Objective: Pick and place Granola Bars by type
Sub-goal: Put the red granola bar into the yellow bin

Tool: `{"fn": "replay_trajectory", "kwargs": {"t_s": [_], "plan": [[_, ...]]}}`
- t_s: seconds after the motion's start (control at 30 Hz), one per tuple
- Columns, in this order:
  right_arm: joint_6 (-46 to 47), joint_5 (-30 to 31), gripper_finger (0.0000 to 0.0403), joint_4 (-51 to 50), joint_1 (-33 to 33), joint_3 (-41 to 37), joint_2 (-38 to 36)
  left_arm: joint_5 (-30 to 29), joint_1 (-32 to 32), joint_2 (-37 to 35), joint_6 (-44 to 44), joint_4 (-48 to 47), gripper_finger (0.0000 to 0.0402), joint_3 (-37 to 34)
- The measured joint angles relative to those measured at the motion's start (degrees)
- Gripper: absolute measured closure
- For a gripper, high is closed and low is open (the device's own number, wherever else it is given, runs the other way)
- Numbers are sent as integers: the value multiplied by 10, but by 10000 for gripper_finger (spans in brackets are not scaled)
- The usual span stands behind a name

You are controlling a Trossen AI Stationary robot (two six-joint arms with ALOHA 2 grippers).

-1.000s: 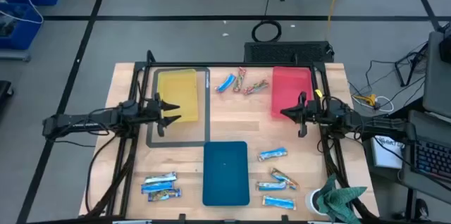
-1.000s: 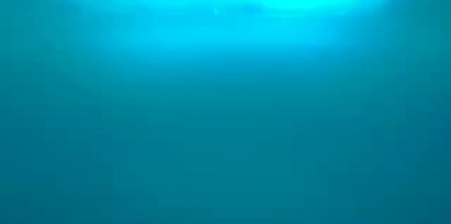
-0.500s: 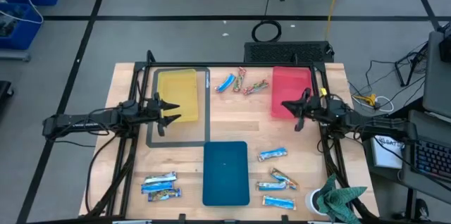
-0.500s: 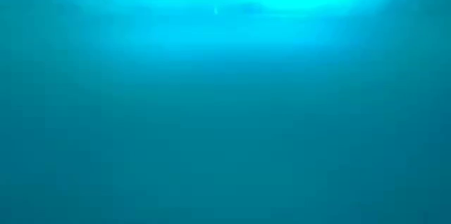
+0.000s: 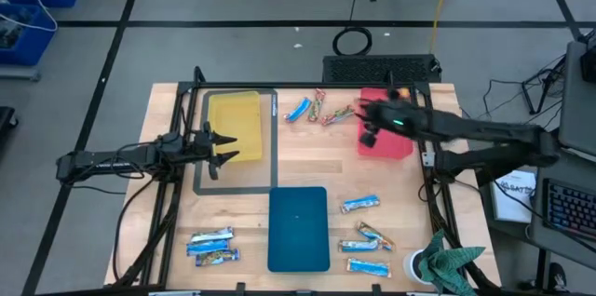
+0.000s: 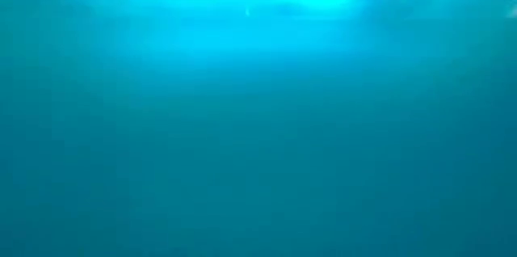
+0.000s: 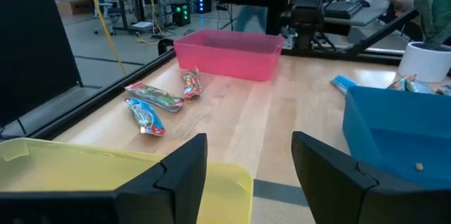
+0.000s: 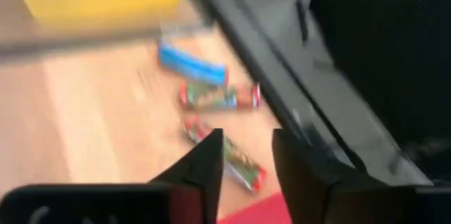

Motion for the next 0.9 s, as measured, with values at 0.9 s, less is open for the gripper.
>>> {"fn": "replay_trajectory", "kwargs": {"t_s": [0.9], "plan": [[-70, -211, 197, -224, -146, 293, 507, 0, 0, 0, -5, -20, 190, 0]]}}
